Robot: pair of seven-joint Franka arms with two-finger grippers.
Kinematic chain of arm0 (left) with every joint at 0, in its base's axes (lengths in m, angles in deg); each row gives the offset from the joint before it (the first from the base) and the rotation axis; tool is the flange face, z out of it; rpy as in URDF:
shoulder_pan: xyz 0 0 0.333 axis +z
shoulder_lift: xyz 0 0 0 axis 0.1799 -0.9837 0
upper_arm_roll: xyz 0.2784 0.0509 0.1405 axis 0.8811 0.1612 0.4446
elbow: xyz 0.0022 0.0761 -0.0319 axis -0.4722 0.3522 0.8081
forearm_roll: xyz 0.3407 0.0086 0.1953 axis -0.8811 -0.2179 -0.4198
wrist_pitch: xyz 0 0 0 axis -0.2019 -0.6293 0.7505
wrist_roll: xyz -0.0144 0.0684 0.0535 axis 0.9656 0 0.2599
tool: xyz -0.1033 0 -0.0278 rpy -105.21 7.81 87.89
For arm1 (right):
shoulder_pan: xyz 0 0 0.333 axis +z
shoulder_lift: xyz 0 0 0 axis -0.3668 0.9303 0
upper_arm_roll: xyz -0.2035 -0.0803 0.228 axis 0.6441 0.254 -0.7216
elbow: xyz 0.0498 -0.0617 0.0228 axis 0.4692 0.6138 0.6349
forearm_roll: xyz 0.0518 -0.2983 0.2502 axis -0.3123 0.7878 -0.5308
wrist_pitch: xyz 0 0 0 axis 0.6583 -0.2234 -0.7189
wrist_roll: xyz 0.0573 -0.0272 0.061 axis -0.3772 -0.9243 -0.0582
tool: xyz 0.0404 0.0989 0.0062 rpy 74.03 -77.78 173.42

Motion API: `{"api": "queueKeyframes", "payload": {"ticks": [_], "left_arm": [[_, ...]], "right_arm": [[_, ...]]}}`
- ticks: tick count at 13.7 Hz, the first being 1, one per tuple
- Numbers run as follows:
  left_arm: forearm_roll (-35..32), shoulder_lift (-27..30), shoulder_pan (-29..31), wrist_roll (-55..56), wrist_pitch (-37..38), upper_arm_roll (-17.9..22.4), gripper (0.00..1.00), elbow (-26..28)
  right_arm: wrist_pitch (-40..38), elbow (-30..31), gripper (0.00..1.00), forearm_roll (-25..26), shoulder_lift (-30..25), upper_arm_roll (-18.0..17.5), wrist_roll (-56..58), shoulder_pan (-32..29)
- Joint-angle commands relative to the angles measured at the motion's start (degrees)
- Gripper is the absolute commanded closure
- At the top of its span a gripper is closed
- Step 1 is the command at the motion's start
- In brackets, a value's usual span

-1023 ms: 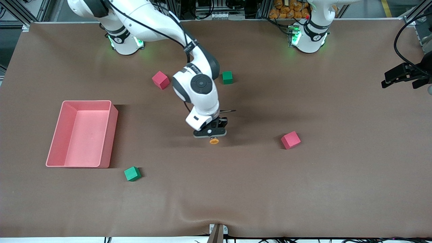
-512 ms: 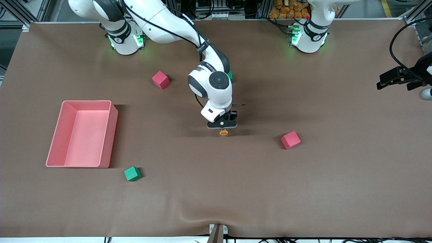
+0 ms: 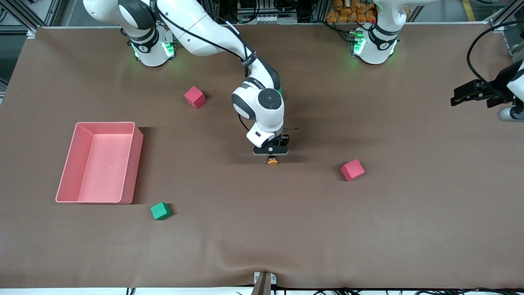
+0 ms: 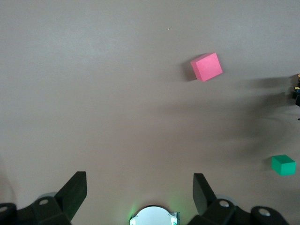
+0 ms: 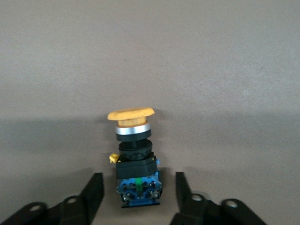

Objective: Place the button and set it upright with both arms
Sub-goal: 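Set the button upright on the table and open the right gripper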

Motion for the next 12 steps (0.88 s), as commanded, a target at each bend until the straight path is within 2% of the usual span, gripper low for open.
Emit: {"api": "queueKeyframes", "payload": {"ticks": [1, 3, 6, 8, 10, 12], "left_arm": [[0.8, -1.0, -0.1, -0.9, 0.9, -0.2, 0.0, -0.8], [0.8, -1.7, -1.4, -0.7, 0.9, -0.3, 0.0, -0.8], [3.0, -3.6, -3.1, -0.2, 0.8, -0.2, 0.0, -1.0], [3.2, -4.9, -5.2, 1.1, 0.5, -0.2, 0.0, -1.1], [3.1, -6.9, -8.5, 6.4, 0.4, -0.3, 0.0, -1.4], [3.1, -10.3, -12.7, 9.8, 0.4, -0.3, 0.0, -3.7]], "right_arm": [[-1.5, -1.4, 0.0, 1.3, -1.2, 0.9, -2.6, 0.8], [-3.4, -1.3, 0.0, 1.0, -3.8, 0.9, -2.6, -0.1], [-12.9, -0.7, 0.0, 1.0, -11.2, 0.9, -1.6, -2.9], [-19.4, 0.7, 0.0, 0.9, -16.2, 0.9, 7.1, -5.3], [-22.2, 4.3, 0.0, 0.8, -21.9, 0.8, 13.0, -8.8], [-22.2, 10.5, 0.0, 0.7, -28.0, 0.8, 20.0, -12.1]]}}
